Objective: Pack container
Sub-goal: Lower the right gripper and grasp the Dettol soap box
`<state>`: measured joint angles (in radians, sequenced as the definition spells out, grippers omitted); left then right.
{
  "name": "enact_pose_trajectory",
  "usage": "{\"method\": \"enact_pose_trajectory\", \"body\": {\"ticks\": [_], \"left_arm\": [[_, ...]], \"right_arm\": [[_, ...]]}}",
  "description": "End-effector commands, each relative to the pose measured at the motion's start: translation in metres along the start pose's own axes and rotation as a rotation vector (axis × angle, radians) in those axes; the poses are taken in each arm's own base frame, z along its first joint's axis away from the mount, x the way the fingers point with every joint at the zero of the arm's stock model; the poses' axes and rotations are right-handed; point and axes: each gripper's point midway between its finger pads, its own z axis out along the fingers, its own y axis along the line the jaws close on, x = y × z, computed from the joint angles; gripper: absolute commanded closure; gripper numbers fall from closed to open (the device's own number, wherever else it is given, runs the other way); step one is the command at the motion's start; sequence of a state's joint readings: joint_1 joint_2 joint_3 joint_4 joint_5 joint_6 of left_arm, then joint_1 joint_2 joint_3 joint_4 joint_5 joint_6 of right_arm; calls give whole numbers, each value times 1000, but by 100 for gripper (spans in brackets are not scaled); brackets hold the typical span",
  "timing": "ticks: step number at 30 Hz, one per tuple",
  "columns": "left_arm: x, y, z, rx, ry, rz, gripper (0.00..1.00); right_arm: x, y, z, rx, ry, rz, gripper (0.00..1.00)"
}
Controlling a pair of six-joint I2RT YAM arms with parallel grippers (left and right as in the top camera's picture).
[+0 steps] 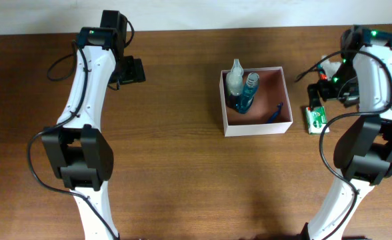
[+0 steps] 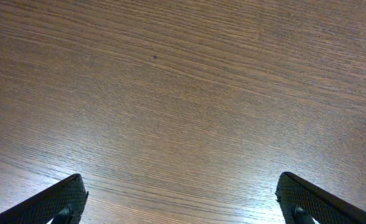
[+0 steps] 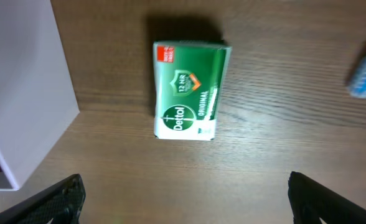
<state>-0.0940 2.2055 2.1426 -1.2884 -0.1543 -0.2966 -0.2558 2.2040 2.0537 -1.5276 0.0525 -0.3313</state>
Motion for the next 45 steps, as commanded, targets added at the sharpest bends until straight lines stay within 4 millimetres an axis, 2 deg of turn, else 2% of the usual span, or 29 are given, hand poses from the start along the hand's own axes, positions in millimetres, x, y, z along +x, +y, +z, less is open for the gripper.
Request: {"method": "enact_pose_trajectory", "body": {"ticks": [1,12,23,36,45], "left_arm": [[-1,2,-4,2,-8,-14,1],[-1,2,-4,2,-9,-14,1],[-1,2,-4,2,-8,-14,1],[-1,2,-4,2,-8,-14,1],[-1,2,-4,2,-8,-14,1]], "right_arm": [[12,1,21,-20,68,-28,1],[4,-1,45,-8,46,-23,1],[14,5,81,-20,80,-24,1],[-15,-6,84,23,-39,-17,1],[-20,-7,83,29,-57,-16,1]]}}
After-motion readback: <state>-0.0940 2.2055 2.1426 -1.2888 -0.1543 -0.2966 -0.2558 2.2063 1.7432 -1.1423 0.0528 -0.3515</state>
